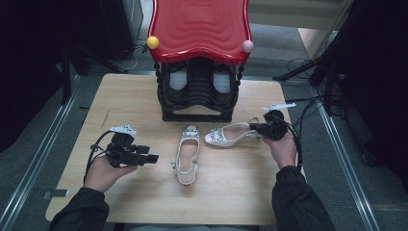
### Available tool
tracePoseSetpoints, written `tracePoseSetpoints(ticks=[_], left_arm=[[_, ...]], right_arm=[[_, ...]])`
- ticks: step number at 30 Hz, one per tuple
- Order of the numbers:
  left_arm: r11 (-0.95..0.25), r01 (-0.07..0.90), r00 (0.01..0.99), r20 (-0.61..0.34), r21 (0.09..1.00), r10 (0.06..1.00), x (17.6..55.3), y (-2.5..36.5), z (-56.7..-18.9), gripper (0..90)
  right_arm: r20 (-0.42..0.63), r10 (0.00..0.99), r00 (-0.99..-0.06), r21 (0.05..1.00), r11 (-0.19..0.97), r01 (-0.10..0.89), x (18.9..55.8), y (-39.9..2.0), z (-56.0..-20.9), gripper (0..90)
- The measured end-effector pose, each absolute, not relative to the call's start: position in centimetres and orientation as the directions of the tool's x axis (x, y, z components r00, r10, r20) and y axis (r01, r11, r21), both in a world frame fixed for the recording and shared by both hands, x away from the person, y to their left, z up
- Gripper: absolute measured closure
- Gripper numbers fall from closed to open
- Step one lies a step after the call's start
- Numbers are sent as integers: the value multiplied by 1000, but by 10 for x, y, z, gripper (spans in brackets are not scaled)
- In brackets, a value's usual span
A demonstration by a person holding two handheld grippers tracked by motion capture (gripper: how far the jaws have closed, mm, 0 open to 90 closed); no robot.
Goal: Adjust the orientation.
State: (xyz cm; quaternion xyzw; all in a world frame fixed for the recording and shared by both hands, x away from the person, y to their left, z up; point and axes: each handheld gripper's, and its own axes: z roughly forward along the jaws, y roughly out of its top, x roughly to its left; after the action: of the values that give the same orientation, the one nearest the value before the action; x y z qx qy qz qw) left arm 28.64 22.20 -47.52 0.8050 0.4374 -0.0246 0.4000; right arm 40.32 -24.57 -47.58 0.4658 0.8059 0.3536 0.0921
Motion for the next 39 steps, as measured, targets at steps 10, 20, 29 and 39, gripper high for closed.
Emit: tracePoseSetpoints(ticks=[10,20,29,39], left_arm=[[-302,717,627,-393,628,672,291,219,-474,368],[-307,712,639,-401,632,656,299,215,-473,369],[-329,704,656,-400,630,639,307,206,-473,368],[-331,705,660,-409,628,630,309,202,-473,368]], right_arm=[[218,801,-557,623,325,711,392,-241,-481,900],[274,785,-556,609,305,732,376,-230,-480,900],[312,785,-536,597,277,753,366,-220,-481,900],[280,789,-547,625,282,728,360,-216,-476,833]])
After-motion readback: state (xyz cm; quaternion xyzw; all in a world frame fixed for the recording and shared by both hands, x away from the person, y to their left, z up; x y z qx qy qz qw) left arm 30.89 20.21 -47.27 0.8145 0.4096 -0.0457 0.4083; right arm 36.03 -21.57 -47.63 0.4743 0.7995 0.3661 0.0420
